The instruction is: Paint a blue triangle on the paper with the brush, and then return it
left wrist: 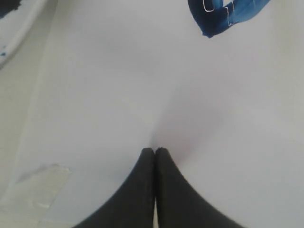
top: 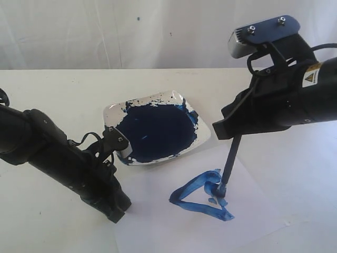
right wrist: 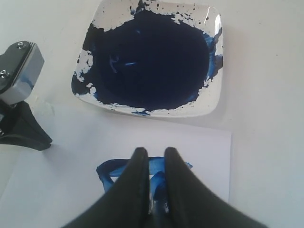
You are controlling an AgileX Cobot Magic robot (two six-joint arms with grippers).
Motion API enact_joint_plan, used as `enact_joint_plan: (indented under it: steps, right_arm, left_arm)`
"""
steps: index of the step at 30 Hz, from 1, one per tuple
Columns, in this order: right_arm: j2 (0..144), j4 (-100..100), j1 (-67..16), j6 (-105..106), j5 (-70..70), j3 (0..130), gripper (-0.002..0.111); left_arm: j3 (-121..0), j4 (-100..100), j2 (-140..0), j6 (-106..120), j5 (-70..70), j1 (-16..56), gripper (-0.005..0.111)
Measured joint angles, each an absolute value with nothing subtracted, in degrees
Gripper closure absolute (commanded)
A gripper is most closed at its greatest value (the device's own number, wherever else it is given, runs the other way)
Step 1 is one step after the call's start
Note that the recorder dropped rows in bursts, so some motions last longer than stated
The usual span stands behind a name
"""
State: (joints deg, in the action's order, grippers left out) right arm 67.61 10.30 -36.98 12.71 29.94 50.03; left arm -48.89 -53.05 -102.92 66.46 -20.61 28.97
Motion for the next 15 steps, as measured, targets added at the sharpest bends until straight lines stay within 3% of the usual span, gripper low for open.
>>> enact_joint_plan:
  steps: [15]
  right_arm:
    - [63.9, 10.4, -37.0, 12.6, 36.3, 50.0, 0.108]
  left_arm:
    - [-48.9, -53.1, -102.9, 66.5, -20.6, 29.0, 0.107]
